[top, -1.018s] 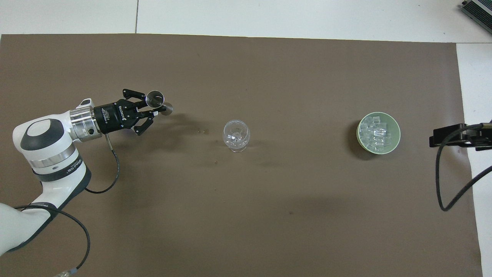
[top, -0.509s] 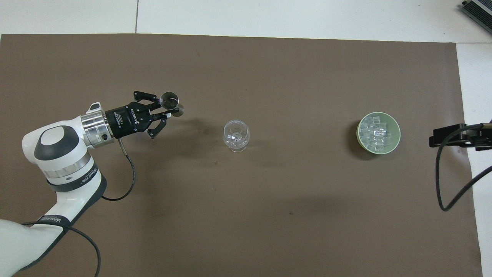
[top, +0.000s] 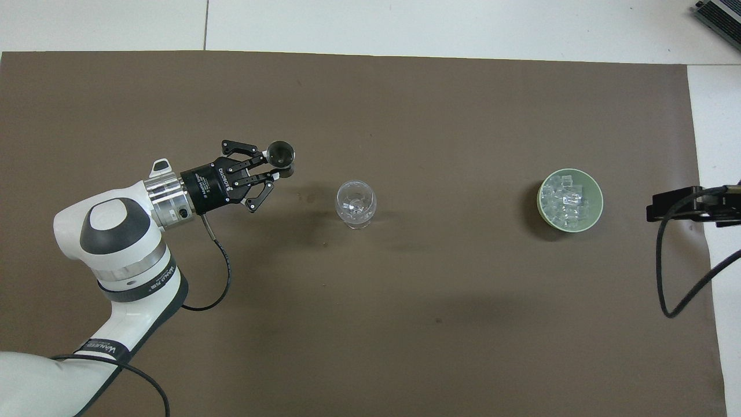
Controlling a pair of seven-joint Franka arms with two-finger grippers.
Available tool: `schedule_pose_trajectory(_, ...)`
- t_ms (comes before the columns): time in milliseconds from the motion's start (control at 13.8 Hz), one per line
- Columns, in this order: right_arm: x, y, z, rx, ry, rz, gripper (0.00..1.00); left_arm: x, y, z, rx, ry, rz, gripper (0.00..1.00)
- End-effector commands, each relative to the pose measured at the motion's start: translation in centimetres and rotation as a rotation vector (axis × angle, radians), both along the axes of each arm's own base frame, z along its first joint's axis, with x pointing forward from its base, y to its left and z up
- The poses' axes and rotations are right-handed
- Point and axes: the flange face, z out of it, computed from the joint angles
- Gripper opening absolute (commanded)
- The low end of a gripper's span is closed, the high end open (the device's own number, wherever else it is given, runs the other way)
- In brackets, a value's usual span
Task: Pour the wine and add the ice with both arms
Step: 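Carry the silver bottle toward the wine glass with the left gripper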
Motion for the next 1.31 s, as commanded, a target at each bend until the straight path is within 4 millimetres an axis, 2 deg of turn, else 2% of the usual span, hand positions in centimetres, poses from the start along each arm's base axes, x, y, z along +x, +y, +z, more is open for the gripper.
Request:
schedule_pose_trajectory(0,-0.7,0.0,0.0,0.018,-0.005,0.012,1.0,-1.8,-1.2,1.7,0.033,0.002,0.049,0.0)
schedule_pose_trajectory(582,-0.7,0.0,0.0,0.018,-0.005,0.012,1.0,-3.8,-5.2,4.4,0.128,-0.049,0.078,0.0)
schedule_pose_trajectory(945,-0.7,0.0,0.0,0.018,-0.004,0.012,1.0,-4.5,-6.4,5.6,0.195,-0.112,0.081,0.0)
schedule_pose_trajectory(1236,-0.7,0.0,0.1,0.018,-0.007,0.012,1.0,-4.6,-6.4,6.3,0.226,-0.174,0.064,0.0)
